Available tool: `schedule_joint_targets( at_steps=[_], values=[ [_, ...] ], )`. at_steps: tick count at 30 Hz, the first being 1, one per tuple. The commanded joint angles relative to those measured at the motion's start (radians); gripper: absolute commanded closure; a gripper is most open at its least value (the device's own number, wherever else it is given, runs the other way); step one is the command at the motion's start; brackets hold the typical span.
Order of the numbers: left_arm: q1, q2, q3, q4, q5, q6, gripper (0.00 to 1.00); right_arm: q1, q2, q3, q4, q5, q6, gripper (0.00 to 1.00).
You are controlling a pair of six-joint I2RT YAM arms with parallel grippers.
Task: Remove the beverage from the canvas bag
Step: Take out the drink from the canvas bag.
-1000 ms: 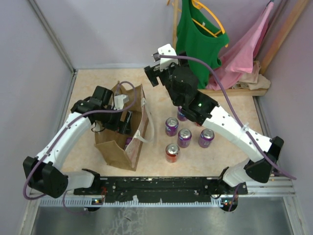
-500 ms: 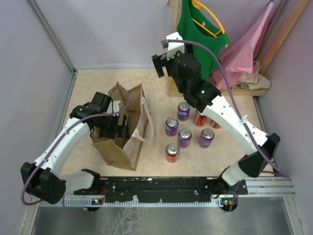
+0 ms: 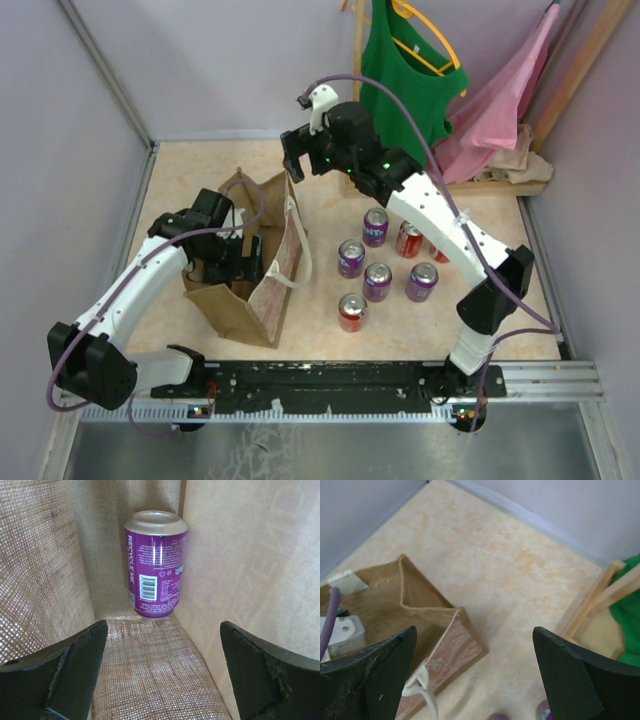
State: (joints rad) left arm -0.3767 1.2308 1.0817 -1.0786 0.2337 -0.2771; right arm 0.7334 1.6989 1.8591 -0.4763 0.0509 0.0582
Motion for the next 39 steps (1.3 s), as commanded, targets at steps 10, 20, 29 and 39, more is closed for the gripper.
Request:
schedule_joint_targets(
  at_steps=[10, 20, 29, 39],
  values=[
    [-0.01, -0.064, 0.012, -0.01, -0.029, -0.03, 0.0, 0.114, 0.081, 0.017, -0.109, -0.089, 0.114, 0.02],
    [-0.013, -0.111, -0.053, 0.021, -0.006, -0.061, 0.0, 0.124, 0.197, 0.019, -0.24, -0.023, 0.143, 0.11],
    [-0.031, -0.08, -0.093, 0.011, 0.006, -0.042, 0.0, 0.108, 0.258, 0.016, -0.201, 0.092, 0.118, 1.0],
    [-0.038, 0.044, -0.129, 0.146, 0.066, -0.027, 0.0, 0.03, 0.288, 0.046, -0.073, 0.159, 0.099, 1.0]
  ],
)
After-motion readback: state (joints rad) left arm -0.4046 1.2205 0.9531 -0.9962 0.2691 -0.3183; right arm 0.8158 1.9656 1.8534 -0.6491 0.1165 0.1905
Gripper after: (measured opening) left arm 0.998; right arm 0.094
